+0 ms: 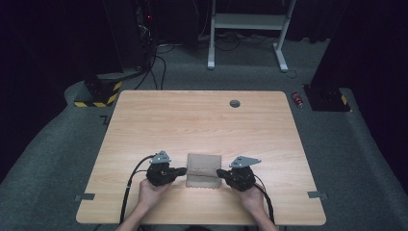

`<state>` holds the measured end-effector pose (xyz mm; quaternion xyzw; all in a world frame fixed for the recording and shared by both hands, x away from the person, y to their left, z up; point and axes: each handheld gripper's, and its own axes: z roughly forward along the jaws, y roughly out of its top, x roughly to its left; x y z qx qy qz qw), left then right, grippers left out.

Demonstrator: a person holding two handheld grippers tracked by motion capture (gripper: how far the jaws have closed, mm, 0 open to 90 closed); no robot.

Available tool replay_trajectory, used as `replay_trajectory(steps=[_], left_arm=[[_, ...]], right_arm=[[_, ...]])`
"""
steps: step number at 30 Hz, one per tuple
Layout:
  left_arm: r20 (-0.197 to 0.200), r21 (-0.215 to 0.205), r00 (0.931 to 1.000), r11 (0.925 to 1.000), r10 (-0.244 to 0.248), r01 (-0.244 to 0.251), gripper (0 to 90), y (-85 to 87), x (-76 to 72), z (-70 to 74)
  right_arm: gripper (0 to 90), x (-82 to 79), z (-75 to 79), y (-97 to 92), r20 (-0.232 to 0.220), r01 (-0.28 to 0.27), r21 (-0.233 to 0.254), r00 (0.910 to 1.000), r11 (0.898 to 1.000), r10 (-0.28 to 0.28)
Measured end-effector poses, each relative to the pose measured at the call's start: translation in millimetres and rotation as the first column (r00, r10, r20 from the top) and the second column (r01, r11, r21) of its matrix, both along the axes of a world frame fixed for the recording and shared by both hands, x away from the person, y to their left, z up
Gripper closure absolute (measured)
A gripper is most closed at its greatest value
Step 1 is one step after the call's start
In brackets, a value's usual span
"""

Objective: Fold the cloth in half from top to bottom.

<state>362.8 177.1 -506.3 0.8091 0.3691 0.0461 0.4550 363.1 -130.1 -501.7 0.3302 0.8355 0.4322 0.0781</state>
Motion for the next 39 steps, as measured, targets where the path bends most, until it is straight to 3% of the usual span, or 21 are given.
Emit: replay_trajectory(steps=[11,18,33,39], left_arm=[[0.001,0.03,1.0,0.9995,-0.007,0.007,90.0,-5.5,-3.2,-5.8],[0.002,0.072,0.9999,0.9973,-0.012,0.012,90.0,-10.6,-5.6,-10.1],[-0.029,0.079,0.9995,0.9968,-0.014,0.016,89.2,-8.9,-8.4,-13.9],[-0.033,0.021,0.9995,0.9998,0.0,0.001,78.5,-2.5,-12.5,-8.0]], right_arm=[[88.3,-2.5,-6.8,-0.2,0.006,0.006,-0.036,1.0,0.999,-0.006],[88.1,-4.4,-8.9,-0.2,0.003,0.003,-0.054,1.0,0.999,-0.003],[86.0,-9.7,-14.4,-4.3,-0.013,-0.001,-0.067,0.9999,0.998,0.0],[80.9,-13.4,-6.5,-8.8,-0.006,0.001,-0.011,1.0,1.0,-0.002]])
